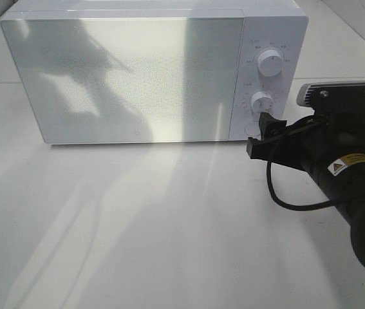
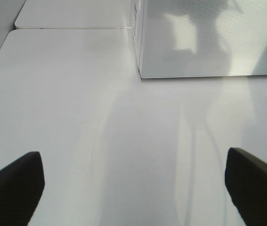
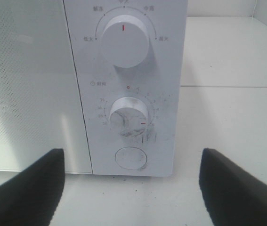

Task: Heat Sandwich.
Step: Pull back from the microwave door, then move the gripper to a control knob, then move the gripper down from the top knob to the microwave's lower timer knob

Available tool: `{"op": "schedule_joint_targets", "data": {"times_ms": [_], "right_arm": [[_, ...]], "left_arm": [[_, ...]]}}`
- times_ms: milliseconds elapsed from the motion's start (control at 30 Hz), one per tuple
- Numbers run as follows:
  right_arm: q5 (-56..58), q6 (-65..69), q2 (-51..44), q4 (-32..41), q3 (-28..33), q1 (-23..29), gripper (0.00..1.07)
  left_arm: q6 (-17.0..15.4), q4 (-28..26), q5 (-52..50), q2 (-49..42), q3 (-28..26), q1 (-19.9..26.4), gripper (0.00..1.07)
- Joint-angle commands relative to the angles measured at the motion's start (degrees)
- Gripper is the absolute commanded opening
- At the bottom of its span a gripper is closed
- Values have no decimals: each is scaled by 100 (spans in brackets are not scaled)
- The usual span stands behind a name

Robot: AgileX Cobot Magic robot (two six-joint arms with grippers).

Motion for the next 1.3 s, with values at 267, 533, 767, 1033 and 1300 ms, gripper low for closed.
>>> {"op": "schedule_joint_targets", "data": {"times_ms": [267, 533, 767, 1033, 1300], "right_arm": [[-80, 40, 573, -533, -682, -430, 76], [212, 126, 1089, -854, -1272, -762, 76], [258, 172, 1381, -848, -1576, -762, 76], [241, 149, 1587, -808, -1788, -928, 76], [223, 149, 1587, -819, -1788, -974, 76]], "left_arm": [[-29, -46, -52, -160, 17, 6, 99], [-29, -46, -52, -160, 17, 6, 99], [-29, -46, -52, -160, 17, 6, 99], [-29, -46, -52, -160, 17, 6, 99], [-29, -46, -52, -160, 17, 6, 99]]}}
